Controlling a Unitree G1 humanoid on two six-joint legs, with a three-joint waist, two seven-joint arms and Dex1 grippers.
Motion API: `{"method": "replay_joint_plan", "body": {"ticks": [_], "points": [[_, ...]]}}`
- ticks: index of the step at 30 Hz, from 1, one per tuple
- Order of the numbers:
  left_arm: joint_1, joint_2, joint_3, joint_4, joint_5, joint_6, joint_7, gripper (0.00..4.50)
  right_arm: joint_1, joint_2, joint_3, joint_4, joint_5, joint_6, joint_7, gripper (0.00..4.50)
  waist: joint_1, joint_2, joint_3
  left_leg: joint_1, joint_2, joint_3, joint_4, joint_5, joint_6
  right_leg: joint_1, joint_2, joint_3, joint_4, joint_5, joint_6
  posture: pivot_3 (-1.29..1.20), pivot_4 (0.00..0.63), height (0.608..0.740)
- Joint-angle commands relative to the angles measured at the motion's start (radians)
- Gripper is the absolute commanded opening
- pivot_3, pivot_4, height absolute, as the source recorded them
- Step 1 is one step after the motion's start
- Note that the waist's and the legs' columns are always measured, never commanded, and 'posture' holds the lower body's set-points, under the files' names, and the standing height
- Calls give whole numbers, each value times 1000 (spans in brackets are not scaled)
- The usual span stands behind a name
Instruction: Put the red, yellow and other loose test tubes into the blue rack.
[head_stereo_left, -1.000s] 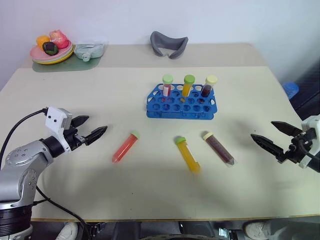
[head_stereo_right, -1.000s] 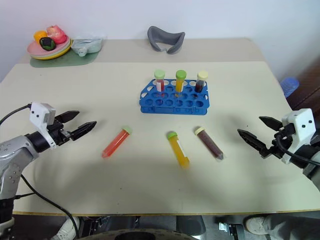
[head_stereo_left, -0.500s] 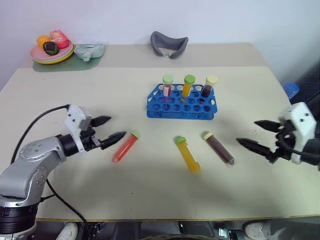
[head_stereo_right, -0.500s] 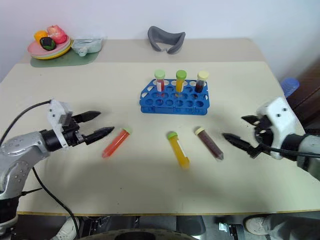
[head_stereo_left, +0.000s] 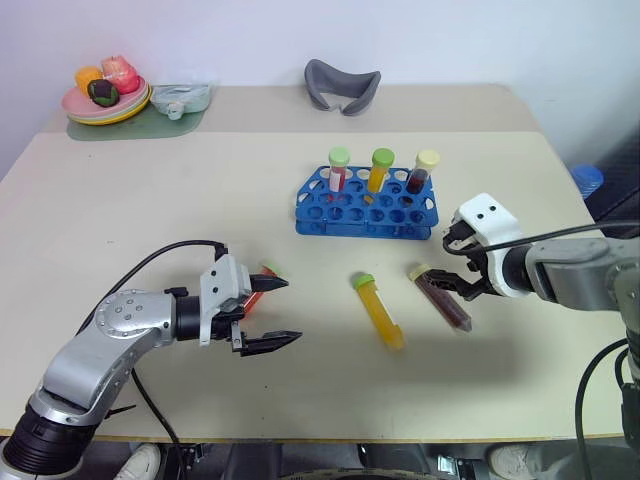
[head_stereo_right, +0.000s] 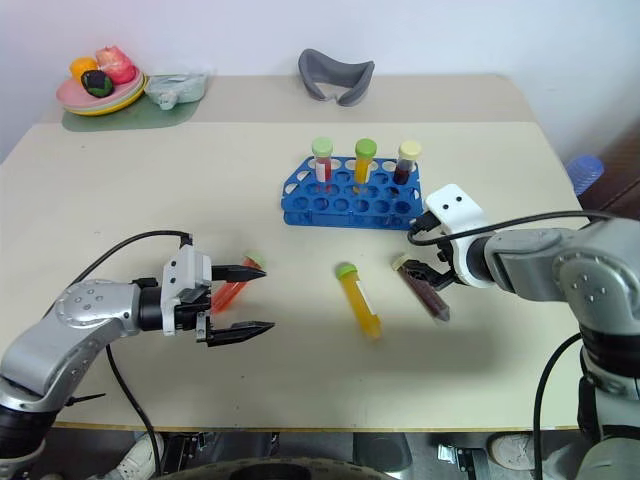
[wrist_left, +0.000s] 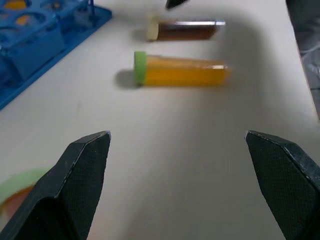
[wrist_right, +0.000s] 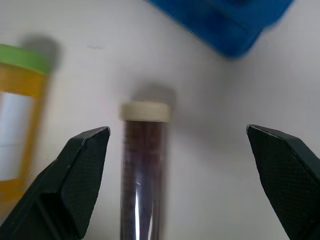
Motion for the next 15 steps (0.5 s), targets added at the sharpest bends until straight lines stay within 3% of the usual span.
{"method": "replay_joint_plan", "body": {"ticks": [1, 6, 15], "points": [[6, -16, -8, -45, 11, -26, 18, 4427, -38, -29, 57, 74, 186, 6, -147, 4500, -1, 0, 0, -1, 0, 0, 0, 0, 0, -1, 0, 0, 0, 0, 0, 0, 150, 740], [26, -29, -15, -71, 16, -26, 40, 4427, -64, -22, 129, 130, 371, 6, -339, 4500, -4, 0, 0, -3, 0, 0, 1, 0, 0, -4, 0, 0, 2, 0, 0, 0, 150, 740], [43, -24, -13, -95, 4, -25, 42, 4427, -136, -107, 349, 184, 674, -169, -626, 4500, -3, 0, 0, -5, 0, 0, 2, 0, 0, -6, 0, 0, 3, 0, 0, 0, 150, 740]]}}
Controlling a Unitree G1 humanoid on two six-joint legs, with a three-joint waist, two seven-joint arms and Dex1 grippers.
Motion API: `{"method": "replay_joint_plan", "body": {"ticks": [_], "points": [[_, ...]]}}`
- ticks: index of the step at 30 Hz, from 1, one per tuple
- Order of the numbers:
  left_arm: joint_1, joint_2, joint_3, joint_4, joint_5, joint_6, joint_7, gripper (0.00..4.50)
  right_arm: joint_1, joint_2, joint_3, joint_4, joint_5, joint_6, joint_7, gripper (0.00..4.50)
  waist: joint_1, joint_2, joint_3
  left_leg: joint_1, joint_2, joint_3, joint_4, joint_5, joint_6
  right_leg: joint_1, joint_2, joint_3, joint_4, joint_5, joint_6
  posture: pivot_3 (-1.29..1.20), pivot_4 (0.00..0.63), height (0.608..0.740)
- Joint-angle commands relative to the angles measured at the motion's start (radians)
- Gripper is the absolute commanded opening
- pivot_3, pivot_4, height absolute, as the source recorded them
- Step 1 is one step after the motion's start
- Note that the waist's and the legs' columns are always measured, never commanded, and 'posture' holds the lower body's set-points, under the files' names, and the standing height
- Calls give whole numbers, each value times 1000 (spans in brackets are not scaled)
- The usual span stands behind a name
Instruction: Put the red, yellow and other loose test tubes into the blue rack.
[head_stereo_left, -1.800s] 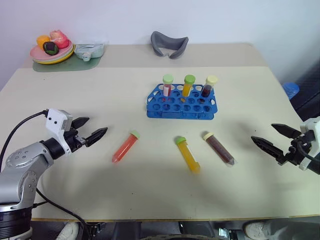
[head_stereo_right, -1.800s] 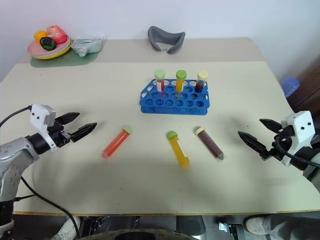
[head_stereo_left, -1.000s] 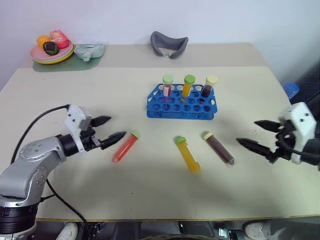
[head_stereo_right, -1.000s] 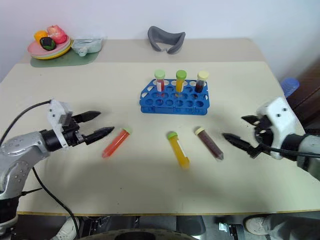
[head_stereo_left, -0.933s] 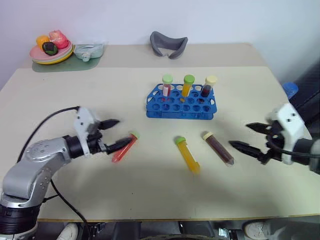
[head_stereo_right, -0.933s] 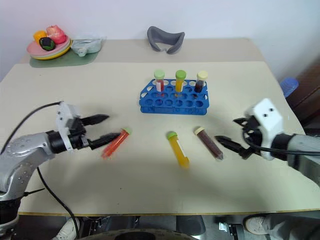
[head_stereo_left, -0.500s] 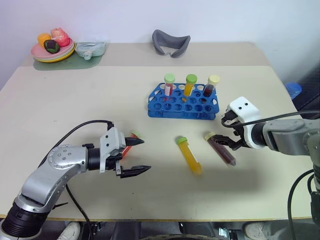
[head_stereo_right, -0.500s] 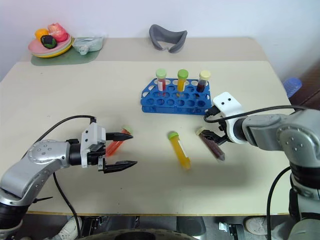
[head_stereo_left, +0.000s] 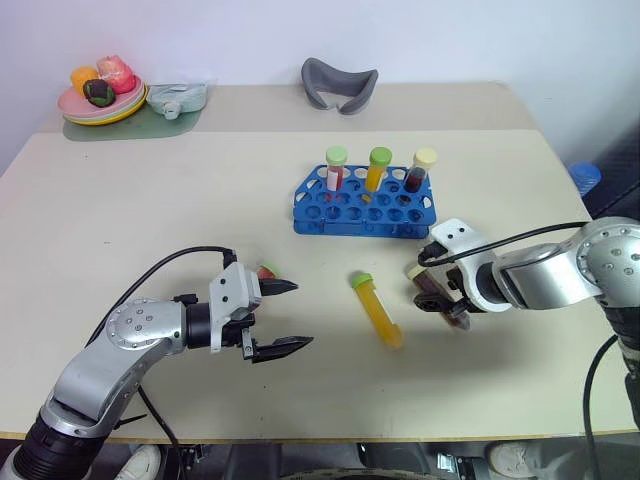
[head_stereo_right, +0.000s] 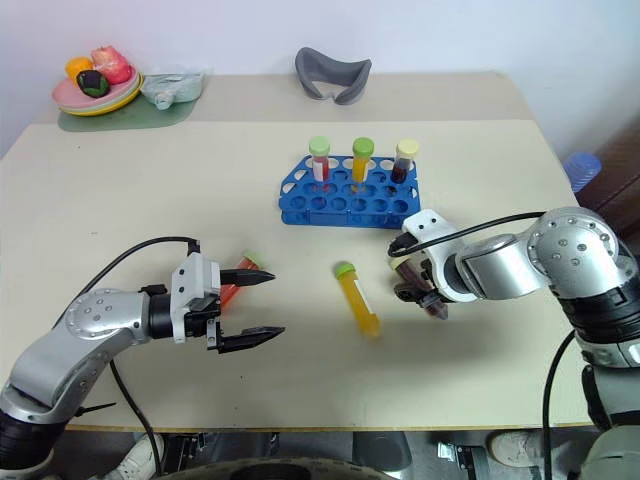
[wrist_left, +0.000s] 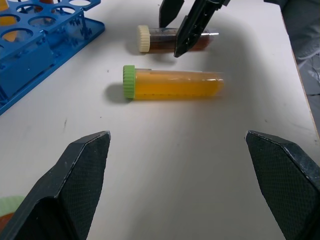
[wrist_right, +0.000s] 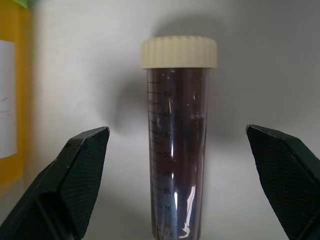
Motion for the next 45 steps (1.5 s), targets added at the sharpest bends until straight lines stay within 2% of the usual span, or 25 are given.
{"method": "replay_joint_plan", "body": {"ticks": [1, 7, 10, 13, 24, 27, 28, 29, 35, 38, 41, 43, 45], "points": [[9, 6, 2, -44, -9, -14, -9, 4427, -41, -43, 75, 2, 129, -87, -105, 4500, -1, 0, 0, 0, 0, 0, 0, 0, 0, -1, 0, 0, 0, 0, 0, 0, 150, 740], [3, 4, -5, -42, -1, -16, -13, 4427, -78, -71, 164, 13, 196, -166, -203, 4500, 0, 0, 0, -1, 0, 0, 0, 0, 0, -2, 0, 0, 1, 0, 0, 0, 150, 740], [-3, 2, -9, -47, -1, -10, -9, 4500, -94, -76, 179, 18, 196, -180, -212, 3621, 0, 0, 0, -1, 0, 0, 0, 0, 0, -2, 0, 0, 1, 0, 0, 0, 150, 740], [-4, 2, -12, -51, -3, -5, -7, 4500, -112, -77, 187, 13, 196, -184, -212, 2193, 0, 0, 0, -1, 0, 0, 0, 0, 0, -2, 0, 0, 1, 0, 0, 0, 150, 740], [-13, 6, -17, -42, -3, -13, -13, 4500, -110, -78, 193, 6, 196, -198, -197, 2193, 1, 0, 0, -1, 0, 0, 0, 0, 0, -2, 0, 0, 1, 0, 0, 0, 150, 740], [-15, 6, -18, -41, -2, -16, -16, 4500, -102, -78, 194, -2, 196, -202, -191, 1350, 1, 0, 0, -1, 0, 0, 0, 0, 0, -2, 0, 0, 1, 0, 0, 0, 150, 740], [-15, 6, -18, -40, -1, -17, -16, 4500, -102, -79, 195, -4, 196, -204, -196, 882, 1, 0, 0, -1, 0, 0, 0, 0, 0, -2, 0, 0, 1, 0, 0, 0, 150, 740], [-18, 5, -18, -40, -2, -16, -16, 4500, -105, -79, 197, -5, 196, -205, -199, 728, 1, 0, 0, -1, 0, 0, 0, 0, 0, -2, 0, 0, 1, 0, 0, 0, 150, 740], [-41, 2, -22, -28, -5, -8, -18, 4500, -121, -79, 182, -21, 196, -217, -189, 728, 0, 0, 0, -1, 0, 0, 0, 0, 0, -2, 0, 0, 1, 0, 0, 0, 150, 740], [-46, -4, -17, -21, -4, -8, -8, 4500, -129, -81, 118, -103, 138, -221, -113, 728, 0, 1, 0, -1, 0, 0, 0, 0, 0, -3, 0, 0, 1, 0, 0, 0, 150, 740], [-39, -18, 1, -13, -8, -10, 13, 4500, -102, -73, -30, -215, -43, -311, 21, 728, 2, 2, 1, -2, 0, 0, 0, 0, 0, -3, 0, 0, 1, 0, 0, 0, 150, 740], [-31, -33, 16, -10, -20, -9, 31, 4500, -27, -40, -154, -279, -204, -449, 124, 728, 4, 1, 1, -2, 0, 0, 0, 0, 0, -3, 0, 0, 1, 0, 0, 0, 150, 740], [-34, -58, 23, 16, -15, -18, 53, 4500, 75, 28, -257, -327, -346, -583, 138, 728, 7, 1, 0, -2, 0, 0, 0, 0, 0, -3, 0, 0, 0, 0, 0, 0, 150, 740]]}}
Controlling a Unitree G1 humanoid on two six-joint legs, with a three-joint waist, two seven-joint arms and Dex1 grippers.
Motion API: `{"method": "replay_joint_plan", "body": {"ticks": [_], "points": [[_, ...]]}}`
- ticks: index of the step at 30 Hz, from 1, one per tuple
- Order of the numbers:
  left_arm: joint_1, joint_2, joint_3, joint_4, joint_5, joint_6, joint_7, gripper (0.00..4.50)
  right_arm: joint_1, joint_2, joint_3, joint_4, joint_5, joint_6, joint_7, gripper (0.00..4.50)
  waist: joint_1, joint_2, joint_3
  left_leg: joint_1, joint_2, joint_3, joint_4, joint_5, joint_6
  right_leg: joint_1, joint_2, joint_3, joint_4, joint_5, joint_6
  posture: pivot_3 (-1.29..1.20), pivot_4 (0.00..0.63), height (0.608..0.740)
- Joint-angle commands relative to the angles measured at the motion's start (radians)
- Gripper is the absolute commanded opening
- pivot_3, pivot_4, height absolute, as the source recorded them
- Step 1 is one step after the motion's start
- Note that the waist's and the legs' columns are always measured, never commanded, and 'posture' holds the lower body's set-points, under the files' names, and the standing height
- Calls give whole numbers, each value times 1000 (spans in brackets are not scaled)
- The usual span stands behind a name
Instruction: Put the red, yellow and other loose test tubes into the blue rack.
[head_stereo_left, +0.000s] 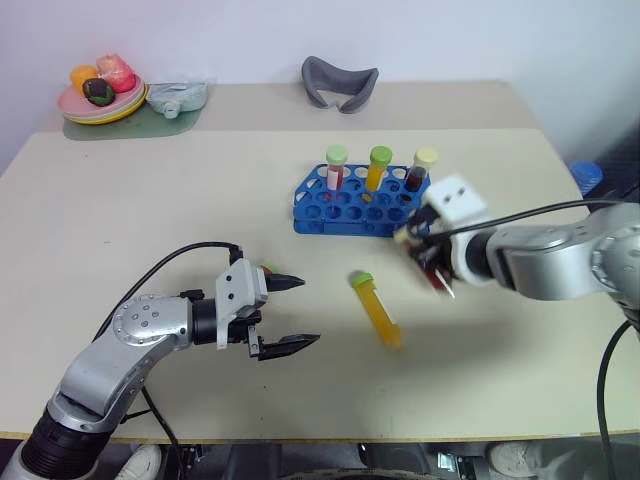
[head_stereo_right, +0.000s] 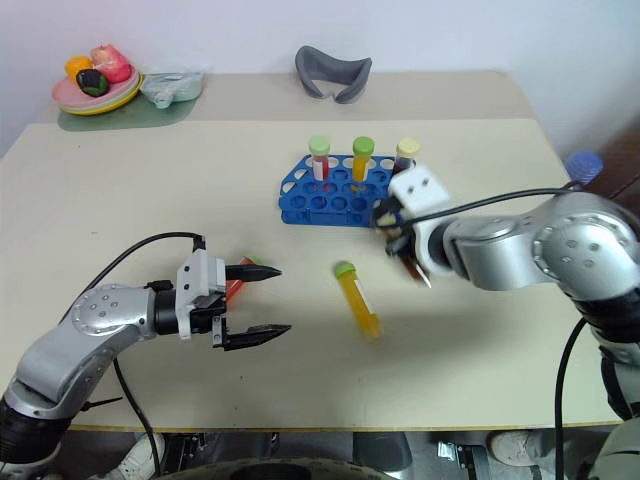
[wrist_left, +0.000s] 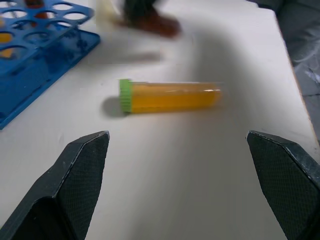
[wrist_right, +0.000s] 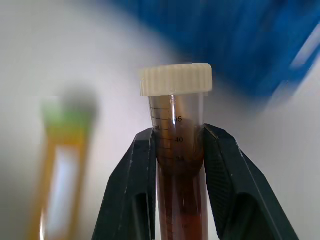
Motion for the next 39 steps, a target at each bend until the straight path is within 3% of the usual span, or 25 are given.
{"method": "replay_joint_plan", "body": {"ticks": [1, 6, 13, 27, 39], "points": [[-6, -40, 26, 37, 7, -34, 37, 4500, 137, 121, -169, -97, -286, -254, 48, 728, 4, -1, 0, 0, 0, 0, 0, 0, 0, 0, 0, 0, 0, 0, 0, 0, 150, 740], [-40, -142, 6, 148, 86, -138, 95, 4500, 291, 382, -163, -88, -721, -589, 158, 728, 0, 0, 0, 0, 0, 0, 1, 0, 0, 0, 0, 0, 1, 0, 0, 0, 150, 740], [-60, -246, 18, 216, 65, -204, 92, 4500, 386, 596, -116, 61, -1081, -874, 348, 728, -7, 1, -1, 1, 0, 0, 0, 1, -1, 0, 0, 0, 3, 0, 0, 0, 150, 740], [-109, -252, 34, 141, 22, -126, 134, 4500, 392, 821, -155, 299, -1318, -1088, 533, 728, -6, 1, -1, 2, 0, 0, 0, 1, -2, 0, 0, 0, 4, 0, 0, 0, 150, 740], [-131, -239, 35, 119, 6, -82, 149, 4500, 387, 898, -198, 402, -1402, -1165, 568, 728, -7, 1, -1, 2, 0, 0, 1, 2, -2, 0, 0, 1, 5, 0, 0, 0, 150, 740]]}}
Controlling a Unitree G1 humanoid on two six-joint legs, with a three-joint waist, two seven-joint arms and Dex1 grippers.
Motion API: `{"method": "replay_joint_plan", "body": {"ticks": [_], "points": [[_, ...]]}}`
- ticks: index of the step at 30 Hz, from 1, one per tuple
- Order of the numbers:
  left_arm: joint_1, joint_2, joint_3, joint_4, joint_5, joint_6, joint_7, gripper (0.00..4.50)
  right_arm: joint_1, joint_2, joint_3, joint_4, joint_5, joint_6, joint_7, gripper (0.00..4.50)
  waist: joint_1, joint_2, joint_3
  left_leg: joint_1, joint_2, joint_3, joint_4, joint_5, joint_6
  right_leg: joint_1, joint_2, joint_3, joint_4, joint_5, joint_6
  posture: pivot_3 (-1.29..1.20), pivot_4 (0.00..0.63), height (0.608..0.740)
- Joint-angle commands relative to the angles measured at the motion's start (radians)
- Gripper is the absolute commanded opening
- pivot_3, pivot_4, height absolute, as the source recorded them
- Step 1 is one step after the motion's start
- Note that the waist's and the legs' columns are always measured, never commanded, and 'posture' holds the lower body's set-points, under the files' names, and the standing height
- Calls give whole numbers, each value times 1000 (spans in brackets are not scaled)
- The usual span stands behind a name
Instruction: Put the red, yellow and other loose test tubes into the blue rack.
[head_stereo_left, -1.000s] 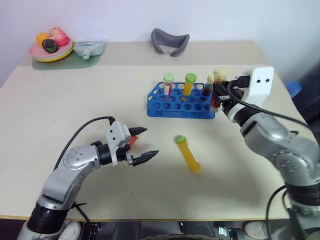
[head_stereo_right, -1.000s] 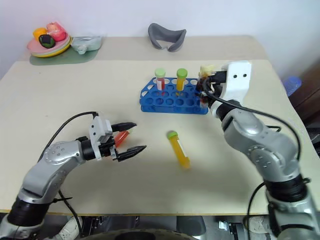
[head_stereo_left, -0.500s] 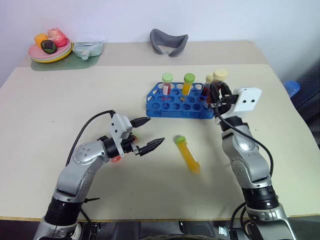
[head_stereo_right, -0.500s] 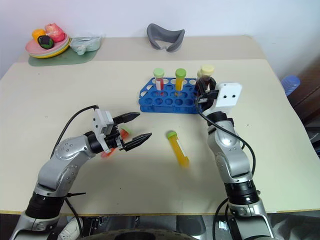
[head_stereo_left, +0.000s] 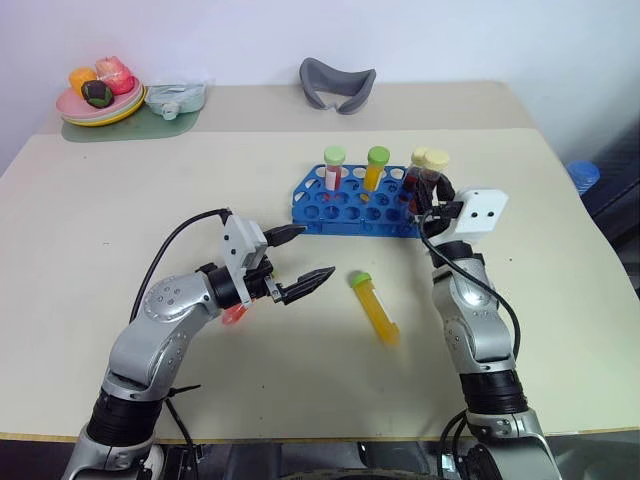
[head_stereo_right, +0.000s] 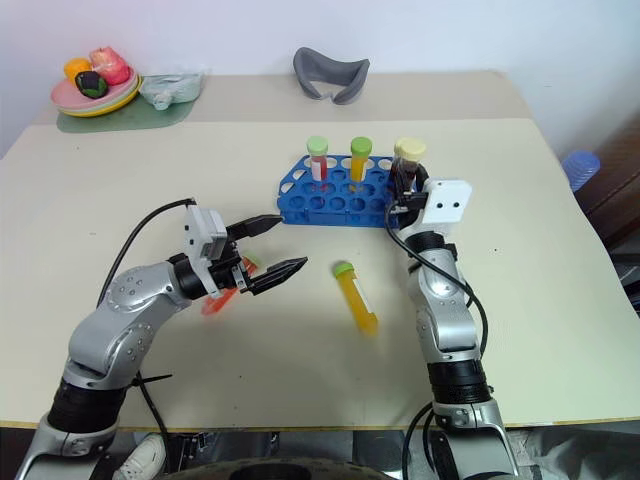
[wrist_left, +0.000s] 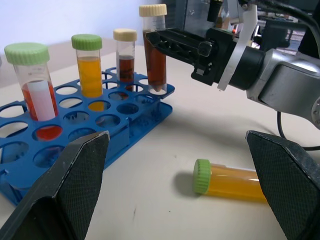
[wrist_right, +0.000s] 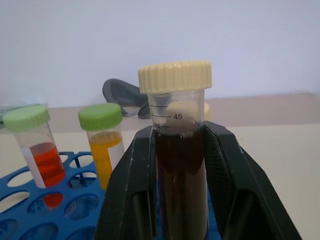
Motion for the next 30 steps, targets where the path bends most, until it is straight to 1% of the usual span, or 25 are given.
{"method": "replay_joint_plan", "body": {"ticks": [1, 6, 8, 9, 13, 14, 16, 18, 20, 22, 23, 25, 28, 30], "points": [[-7, 7, 17, -39, -17, -1, 2, 4500, -18, 18, -26, -1, -19, -38, 15, 728, 0, 0, 0, 0, 0, 0, 0, 0, 0, 0, 0, 0, 0, 0, 0, 0, 150, 740], [1, 4, 13, -44, -13, -3, 6, 4500, -30, 38, -38, 34, -23, -53, 34, 728, -1, 0, 0, 0, 0, 0, 0, 0, 0, 0, 0, 0, 0, 0, 0, 0, 150, 740], [6, 4, 12, -44, -11, -7, 4, 4500, -30, 45, -44, 33, -19, -56, 43, 1781, -1, 0, 0, 0, 0, 0, 0, 0, -1, 0, 0, 0, 0, 0, 0, 0, 150, 740], [9, 5, 12, -42, -11, -10, 2, 4500, -30, 46, -48, 24, -20, -53, 44, 2183, -1, 0, 0, 0, 0, 0, 0, 0, -1, 0, 0, 0, 0, 0, 0, 0, 150, 740], [16, 9, 18, -26, -7, -24, -10, 4500, -34, 27, -66, -48, -37, -18, 32, 4328, 0, 0, 0, 0, 0, 0, 0, 0, -1, 0, 0, 0, 1, 0, 0, 0, 150, 740], [18, 10, 20, -21, -6, -29, -13, 4500, -33, 12, -80, -89, -30, 7, 34, 4450, 0, 0, 0, 0, 0, 0, 0, 0, -1, 0, 0, 0, 1, 0, 0, 0, 150, 740], [26, 14, 24, -14, -1, -38, -18, 4500, -24, -34, -111, -183, -13, 79, 47, 4450, 0, 0, 0, 0, 0, 0, 0, 0, -1, 0, 0, 0, 1, 0, 0, 0, 150, 740], [33, 21, 31, -10, 4, -46, -19, 4500, -3, -100, -137, -287, 14, 186, 78, 4450, 1, 1, 0, 0, 0, 0, 0, 0, -1, 0, 0, 0, 1, 0, 0, 0, 150, 740], [36, 28, 42, -5, 5, -50, -18, 4500, 19, -174, -167, -386, 72, 331, 113, 4450, 2, 0, 0, 0, 0, 0, 0, 0, -1, 0, 0, 0, 0, 0, 0, 0, 150, 740], [36, 50, 53, 10, 11, -59, -30, 4500, 49, -292, -217, -507, 209, 579, 166, 4450, 2, 1, 0, 0, 0, -1, 0, 0, -1, 1, 0, 0, 0, 0, 0, 0, 150, 740], [34, 65, 59, 26, 20, -69, -42, 4500, 72, -378, -238, -580, 300, 731, 204, 4450, 2, 1, 0, 0, 0, 0, 0, 0, -1, 1, 0, 0, 0, 0, 0, 0, 150, 740], [26, 85, 64, 62, 34, -91, -62, 4500, 93, -485, -273, -682, 463, 938, 230, 4450, 1, 1, 0, 0, 0, -1, 0, 0, -1, 1, 0, 0, 0, 0, 0, 0, 150, 740], [3, 106, 59, 125, 54, -129, -99, 4500, 38, -540, -293, -751, 719, 1226, 149, 4450, -4, 2, 0, 4, 0, -1, 0, 0, 0, 4, 1, 0, 0, 0, 0, 0, 150, 740], [-13, 121, 58, 167, 67, -157, -134, 4500, -24, -529, -266, -764, 879, 1404, 40, 4450, -4, 1, 0, 8, 0, 0, 0, 0, 1, 8, 1, 0, 0, 0, 0, 0, 150, 740]]}}
